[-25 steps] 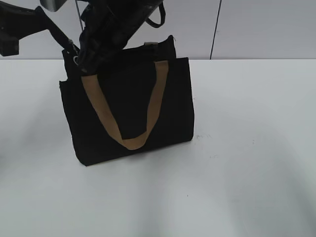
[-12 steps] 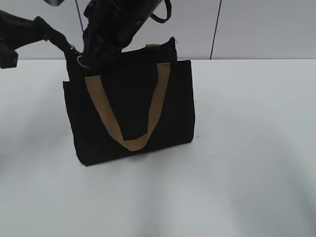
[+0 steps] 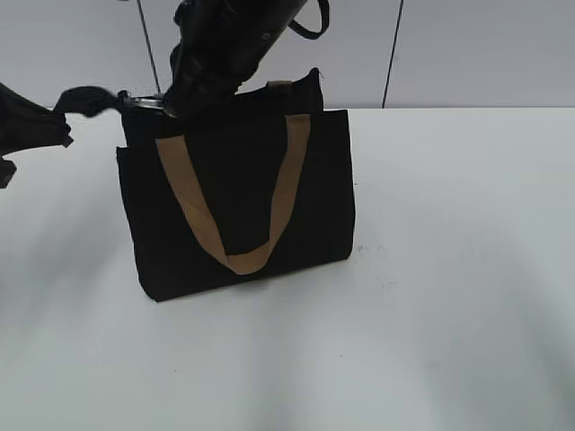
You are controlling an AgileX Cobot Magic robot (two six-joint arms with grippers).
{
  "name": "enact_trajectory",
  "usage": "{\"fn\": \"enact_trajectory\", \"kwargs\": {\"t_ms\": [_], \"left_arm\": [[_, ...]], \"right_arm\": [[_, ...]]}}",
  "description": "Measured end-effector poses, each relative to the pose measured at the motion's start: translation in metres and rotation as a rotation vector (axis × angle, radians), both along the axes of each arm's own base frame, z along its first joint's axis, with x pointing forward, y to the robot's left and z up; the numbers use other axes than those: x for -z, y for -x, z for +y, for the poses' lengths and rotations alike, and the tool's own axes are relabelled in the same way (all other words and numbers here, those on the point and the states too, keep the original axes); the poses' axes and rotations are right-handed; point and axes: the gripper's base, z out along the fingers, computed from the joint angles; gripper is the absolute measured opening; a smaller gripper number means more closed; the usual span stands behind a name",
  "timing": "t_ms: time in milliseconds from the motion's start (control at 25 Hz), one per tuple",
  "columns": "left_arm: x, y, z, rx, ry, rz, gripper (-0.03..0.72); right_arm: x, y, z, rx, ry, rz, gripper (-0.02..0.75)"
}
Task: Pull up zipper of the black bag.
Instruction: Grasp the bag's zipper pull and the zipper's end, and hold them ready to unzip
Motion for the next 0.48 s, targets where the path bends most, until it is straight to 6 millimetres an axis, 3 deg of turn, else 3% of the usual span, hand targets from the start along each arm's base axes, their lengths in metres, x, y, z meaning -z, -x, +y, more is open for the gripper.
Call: {"fn": "enact_trajectory", "kwargs": {"t_ms": [480], "left_arm": [[0.0078, 0.0034, 0.0071, -0.024, -0.098, 0.072, 0.019]], "right_arm": [[0.0000, -0.0053, -0.0063, 0.026, -0.004, 0.007, -0.001]]}}
